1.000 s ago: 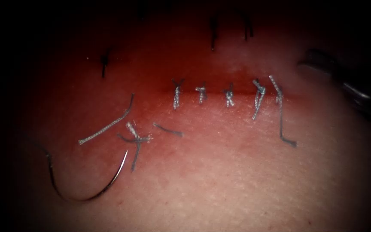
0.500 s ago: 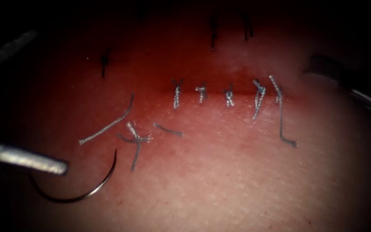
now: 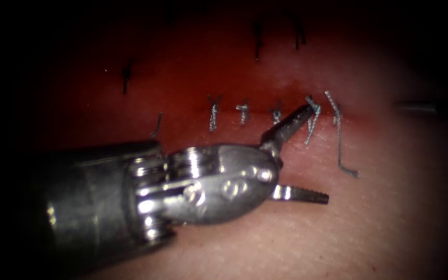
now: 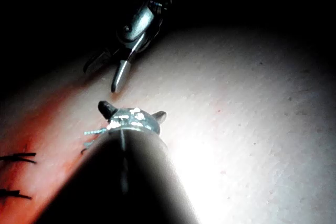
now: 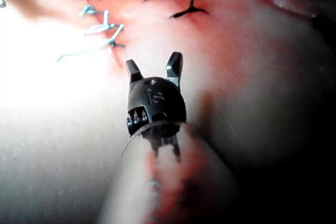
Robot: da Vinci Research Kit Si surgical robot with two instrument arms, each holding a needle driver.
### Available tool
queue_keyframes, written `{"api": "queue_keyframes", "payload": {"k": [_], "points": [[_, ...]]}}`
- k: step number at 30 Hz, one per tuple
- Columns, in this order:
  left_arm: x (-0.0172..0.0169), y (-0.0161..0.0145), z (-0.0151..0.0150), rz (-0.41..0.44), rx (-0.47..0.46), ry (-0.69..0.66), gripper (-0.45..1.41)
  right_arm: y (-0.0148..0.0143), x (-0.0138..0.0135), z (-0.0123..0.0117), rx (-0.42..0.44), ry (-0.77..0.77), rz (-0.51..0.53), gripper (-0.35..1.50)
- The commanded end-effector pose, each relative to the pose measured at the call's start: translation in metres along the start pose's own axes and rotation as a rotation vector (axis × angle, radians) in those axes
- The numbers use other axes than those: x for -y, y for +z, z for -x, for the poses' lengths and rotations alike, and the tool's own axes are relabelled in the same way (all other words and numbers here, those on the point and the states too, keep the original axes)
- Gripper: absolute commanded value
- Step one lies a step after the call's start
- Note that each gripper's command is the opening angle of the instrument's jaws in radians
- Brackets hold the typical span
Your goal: Wound Closure
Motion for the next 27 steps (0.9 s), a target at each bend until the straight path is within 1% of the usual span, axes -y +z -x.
{"api": "queue_keyframes", "payload": {"k": [1,4,7,8,9,13,18,21,22,26,27], "points": [[0.0001,0.0011,-0.0003,0.003,0.002,0.006,0.74,0.0008,0.0004,-0.0003,0.009,0.0,-0.004,0.52],[-0.0003,0.0019,-0.0003,0.015,0.014,0.012,0.64,0.0006,0.0006,-0.0003,0.016,-0.001,-0.009,0.46],[-0.0003,0.0028,-0.0002,0.029,0.029,0.012,0.62,0.0007,0.0008,-0.0004,0.026,-0.002,-0.014,0.39],[-0.0003,0.0031,-0.0002,0.031,0.034,0.013,0.62,0.0008,0.0009,-0.0004,0.031,-0.002,-0.016,0.35],[-0.0004,0.0039,-0.0001,0.042,0.049,0.021,0.62,0.0009,0.0011,-0.0003,0.032,-0.003,-0.017,0.25],[-0.0002,0.0054,0.0008,0.041,0.085,0.04,0.56,0.0011,0.0015,-0.0004,0.041,-0.004,-0.016,0.19],[-0.0001,0.007,0.0021,0.053,0.105,0.05,0.56,0.0014,0.0018,-0.0004,0.048,-0.006,-0.022,0.1],[-0.0003,0.0076,0.0028,0.073,0.124,0.057,0.54,0.0014,0.0019,-0.0004,0.05,-0.006,-0.022,0.09],[-0.0005,0.0077,0.003,0.075,0.135,0.06,0.49,0.0015,0.0019,-0.0004,0.05,-0.006,-0.022,0.09],[-0.0008,0.0081,0.0031,0.076,0.151,0.063,0.46,0.0016,0.0021,-0.0004,0.049,-0.006,-0.024,0.09],[-0.0012,0.0084,0.003,0.082,0.16,0.064,0.39,0.0016,0.0021,-0.0005,0.049,-0.006,-0.023,0.07]]}}
